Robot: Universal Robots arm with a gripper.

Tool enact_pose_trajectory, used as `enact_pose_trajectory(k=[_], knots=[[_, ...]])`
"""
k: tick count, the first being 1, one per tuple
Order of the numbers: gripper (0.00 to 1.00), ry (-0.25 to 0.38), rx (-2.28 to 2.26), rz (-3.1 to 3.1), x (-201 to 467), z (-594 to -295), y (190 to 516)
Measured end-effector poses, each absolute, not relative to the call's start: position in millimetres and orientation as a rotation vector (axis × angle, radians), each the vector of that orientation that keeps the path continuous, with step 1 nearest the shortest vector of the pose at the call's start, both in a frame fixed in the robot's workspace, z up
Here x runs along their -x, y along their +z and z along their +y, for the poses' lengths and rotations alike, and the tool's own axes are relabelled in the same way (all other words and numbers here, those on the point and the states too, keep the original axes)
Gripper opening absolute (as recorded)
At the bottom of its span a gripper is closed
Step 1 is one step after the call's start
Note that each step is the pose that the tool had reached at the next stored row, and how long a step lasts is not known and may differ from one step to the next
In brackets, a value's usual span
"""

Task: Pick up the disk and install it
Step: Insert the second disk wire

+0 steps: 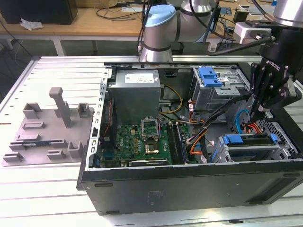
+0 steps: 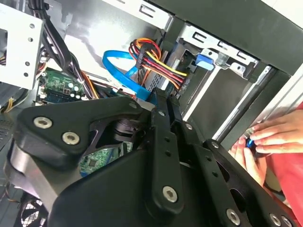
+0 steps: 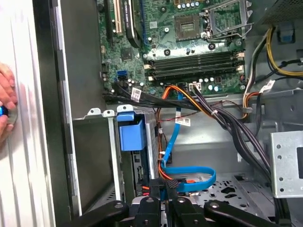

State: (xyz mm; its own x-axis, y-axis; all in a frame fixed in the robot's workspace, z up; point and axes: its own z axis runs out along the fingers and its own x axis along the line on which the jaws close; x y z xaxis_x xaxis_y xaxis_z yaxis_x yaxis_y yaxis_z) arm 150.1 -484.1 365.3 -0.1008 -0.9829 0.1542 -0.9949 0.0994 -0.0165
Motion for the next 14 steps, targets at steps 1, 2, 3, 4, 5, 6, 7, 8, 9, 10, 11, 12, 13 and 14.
enact_pose_trajectory(k=[1, 2, 3, 4, 5, 6, 7, 8, 9, 10, 11, 12, 13, 14], knots=[[0.16, 0.169, -2.037, -2.254, -150.1, -485.8, 365.3], [0.16, 0.163, -2.04, -2.257, -150.1, -487.4, 365.3], [0.16, 0.154, -2.044, -2.261, -150.1, -489.1, 365.3], [0.16, 0.145, -2.048, -2.266, -150.0, -490.8, 365.3], [0.16, 0.13, -2.054, -2.273, -150.0, -493.6, 365.3], [0.16, 0.111, -2.062, -2.282, -149.9, -496.8, 365.3], [0.16, 0.102, -2.067, -2.287, -149.9, -498.5, 365.3], [0.16, 0.089, -2.072, -2.293, -149.8, -500.6, 365.3], [0.16, 0.067, -2.081, -2.303, -149.4, -504.3, 365.3], [0.16, 0.055, -2.086, -2.309, -148.8, -506.7, 365.3], [0.16, 0.05, -2.089, -2.311, -148.1, -508.1, 365.3], [0.16, 0.044, -2.092, -2.314, -147.1, -509.8, 365.3], [0.16, 0.039, -2.095, -2.318, -146.4, -511.1, 365.3], [0.16, 0.033, -2.099, -2.322, -145.4, -512.6, 365.3]])
